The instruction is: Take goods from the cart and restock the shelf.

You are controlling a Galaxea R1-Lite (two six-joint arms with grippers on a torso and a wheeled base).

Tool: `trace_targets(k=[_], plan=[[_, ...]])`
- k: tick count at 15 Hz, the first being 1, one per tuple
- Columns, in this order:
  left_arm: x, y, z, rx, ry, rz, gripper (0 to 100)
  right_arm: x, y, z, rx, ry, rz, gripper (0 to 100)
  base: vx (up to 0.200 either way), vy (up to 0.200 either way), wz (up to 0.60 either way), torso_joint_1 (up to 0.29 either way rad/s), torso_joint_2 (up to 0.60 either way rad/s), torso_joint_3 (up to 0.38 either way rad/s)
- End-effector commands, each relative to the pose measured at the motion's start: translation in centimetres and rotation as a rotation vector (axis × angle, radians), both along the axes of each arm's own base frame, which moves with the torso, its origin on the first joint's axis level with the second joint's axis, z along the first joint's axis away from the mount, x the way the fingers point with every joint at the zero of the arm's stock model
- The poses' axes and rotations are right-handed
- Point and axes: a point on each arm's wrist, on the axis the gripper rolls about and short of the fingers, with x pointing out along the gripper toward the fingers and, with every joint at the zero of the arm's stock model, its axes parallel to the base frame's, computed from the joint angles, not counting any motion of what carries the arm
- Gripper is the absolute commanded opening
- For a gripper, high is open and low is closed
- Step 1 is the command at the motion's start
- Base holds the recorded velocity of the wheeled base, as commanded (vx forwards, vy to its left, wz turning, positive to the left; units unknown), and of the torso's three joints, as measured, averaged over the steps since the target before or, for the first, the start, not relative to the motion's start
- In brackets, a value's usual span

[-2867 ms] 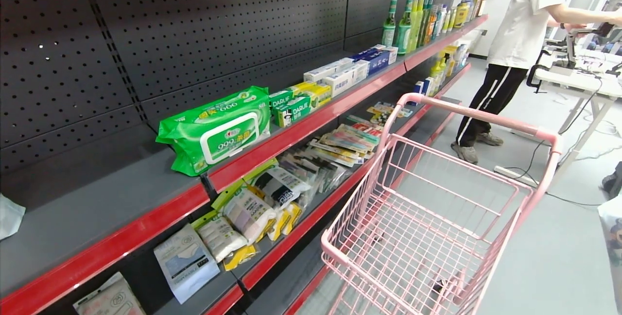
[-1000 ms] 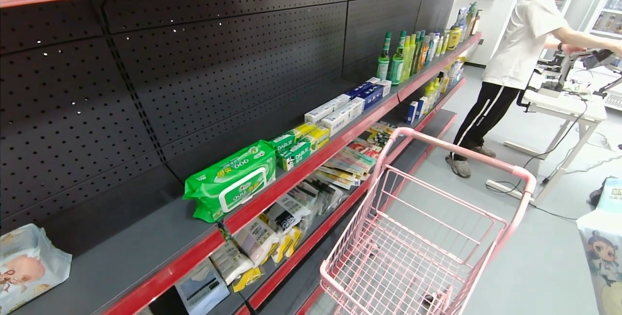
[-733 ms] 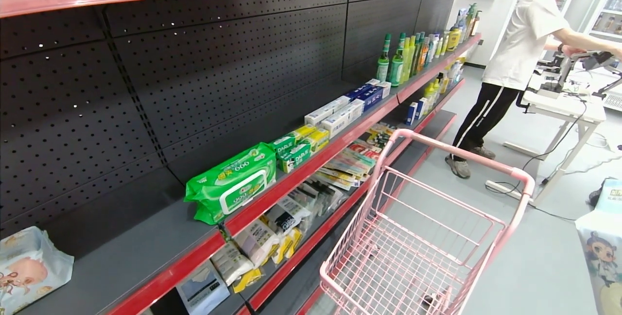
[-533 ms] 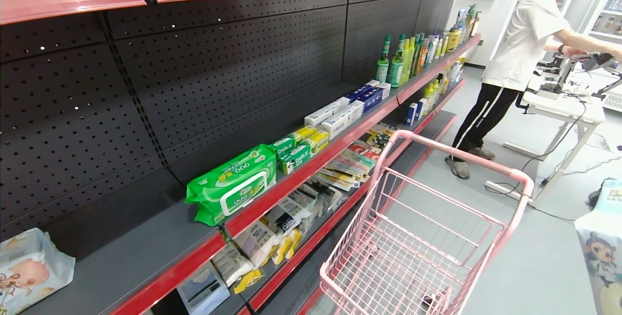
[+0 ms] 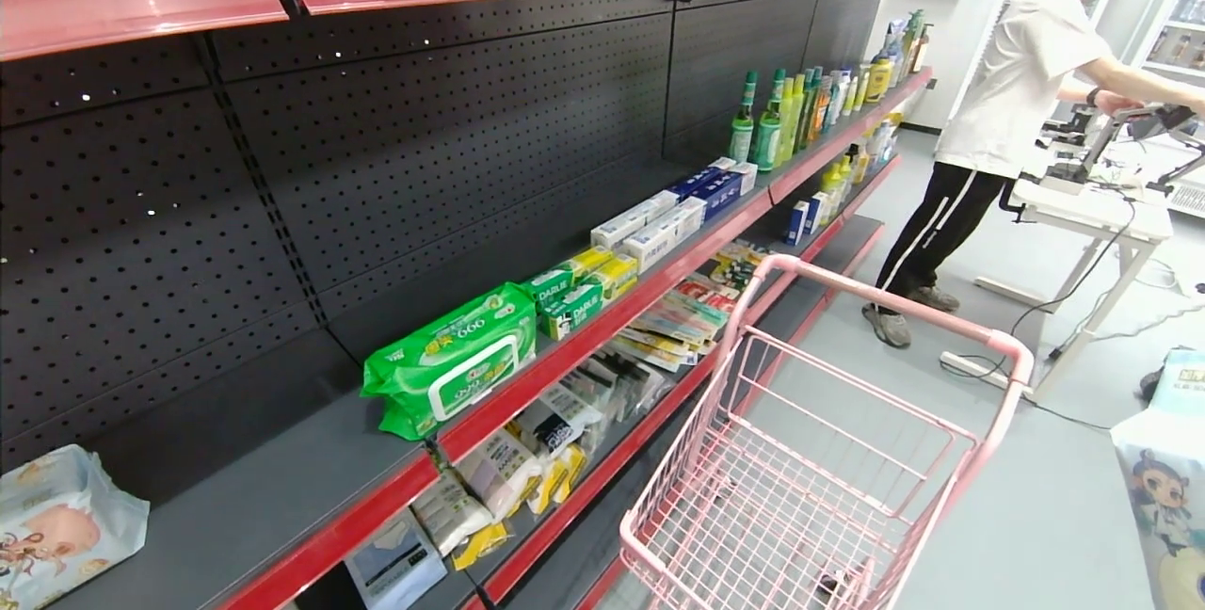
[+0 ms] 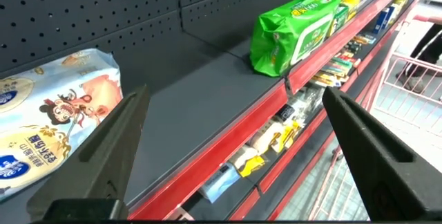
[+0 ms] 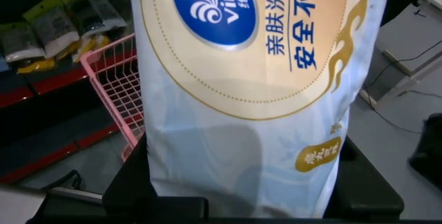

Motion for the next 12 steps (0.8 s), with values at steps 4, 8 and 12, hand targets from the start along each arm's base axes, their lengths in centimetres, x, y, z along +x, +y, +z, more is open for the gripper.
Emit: trace_targets(k=[4,8,12], plan=[[0.01,0.0,0.0,0.0,0.001,0.001,100,0.09,0.01,-0.14,-0.002,0.009,0.002,0,0.0,0.0,0.6,0.01,0.0,0.006],[0.01,0.0,0.0,0.0,0.001,0.001,100,0.12,0.03,-0.26,-0.012,0.013,0.006,0,0.0,0.0,0.6,0.001,0.0,0.0],[0.01,0.0,0.0,0.0,0.001,0.001,100,0.12,0.03,-0.26,-0.014,0.013,0.006,0,0.0,0.0,0.6,0.001,0.0,0.002]])
